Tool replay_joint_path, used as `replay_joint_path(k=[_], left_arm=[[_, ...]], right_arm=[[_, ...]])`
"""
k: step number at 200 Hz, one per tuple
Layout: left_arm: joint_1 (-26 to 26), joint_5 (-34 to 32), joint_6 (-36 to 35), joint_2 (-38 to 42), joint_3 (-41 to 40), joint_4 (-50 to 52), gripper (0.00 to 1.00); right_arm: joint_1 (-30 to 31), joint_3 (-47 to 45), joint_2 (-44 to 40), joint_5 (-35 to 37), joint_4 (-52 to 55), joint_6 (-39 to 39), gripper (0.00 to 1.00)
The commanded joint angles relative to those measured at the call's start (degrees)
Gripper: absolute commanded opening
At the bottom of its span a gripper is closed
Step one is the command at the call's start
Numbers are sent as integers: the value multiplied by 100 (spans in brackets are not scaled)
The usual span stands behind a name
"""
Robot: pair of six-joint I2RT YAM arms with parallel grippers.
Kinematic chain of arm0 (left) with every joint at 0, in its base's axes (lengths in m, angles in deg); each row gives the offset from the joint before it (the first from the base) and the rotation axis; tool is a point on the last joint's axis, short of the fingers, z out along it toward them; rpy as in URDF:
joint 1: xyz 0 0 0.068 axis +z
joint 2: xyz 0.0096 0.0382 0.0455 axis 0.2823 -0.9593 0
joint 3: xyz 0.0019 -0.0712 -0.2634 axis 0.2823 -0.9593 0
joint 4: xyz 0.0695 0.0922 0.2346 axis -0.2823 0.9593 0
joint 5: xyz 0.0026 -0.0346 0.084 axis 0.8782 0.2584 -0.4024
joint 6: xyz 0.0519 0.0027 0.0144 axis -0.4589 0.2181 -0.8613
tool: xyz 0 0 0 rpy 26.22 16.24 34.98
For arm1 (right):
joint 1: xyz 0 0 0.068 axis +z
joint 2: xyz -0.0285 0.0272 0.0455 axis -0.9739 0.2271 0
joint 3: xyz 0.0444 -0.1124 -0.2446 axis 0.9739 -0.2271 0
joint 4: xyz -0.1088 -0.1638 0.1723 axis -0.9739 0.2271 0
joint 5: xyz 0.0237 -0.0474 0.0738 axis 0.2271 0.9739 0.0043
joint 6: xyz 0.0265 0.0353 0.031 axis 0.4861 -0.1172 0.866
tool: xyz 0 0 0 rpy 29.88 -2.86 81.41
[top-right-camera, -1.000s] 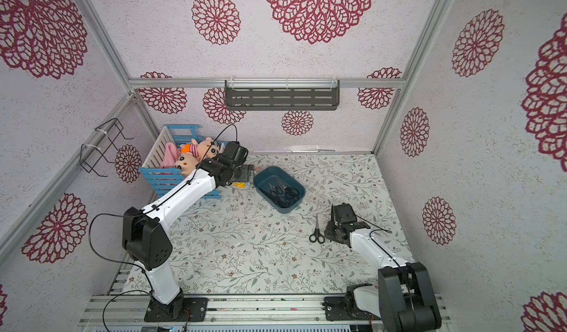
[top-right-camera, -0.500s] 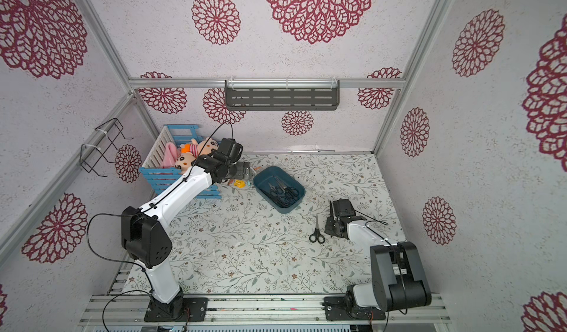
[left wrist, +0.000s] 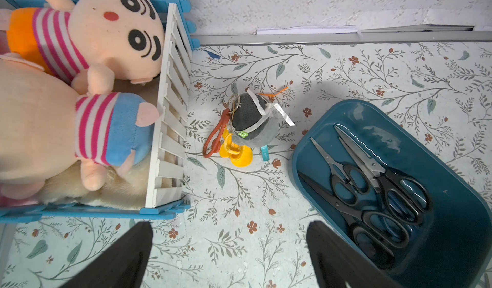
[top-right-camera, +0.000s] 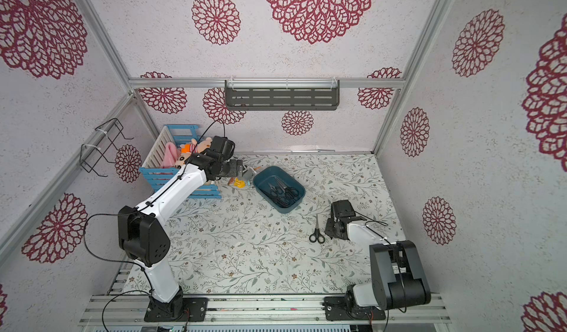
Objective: Take the scissors out of the storage box
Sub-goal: Place the scissors at the center of the board.
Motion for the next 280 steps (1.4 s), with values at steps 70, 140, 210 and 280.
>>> replay_joint_path(k=[70,140,210,280], left_arm=[[64,100,-89,-39,142,-39,97],[90,115,-107,-154,286,17,97],[156,161,-84,-152,161,-75,97],[155,177,-65,-110,86,-126,97]], right_arm=[[210,1367,442,-195,93,-191,34],[407,1110,998,-340,-198,-94,18],[272,733,688,-256,145,10,18],[281,1267,297,-222,434,-41,19]])
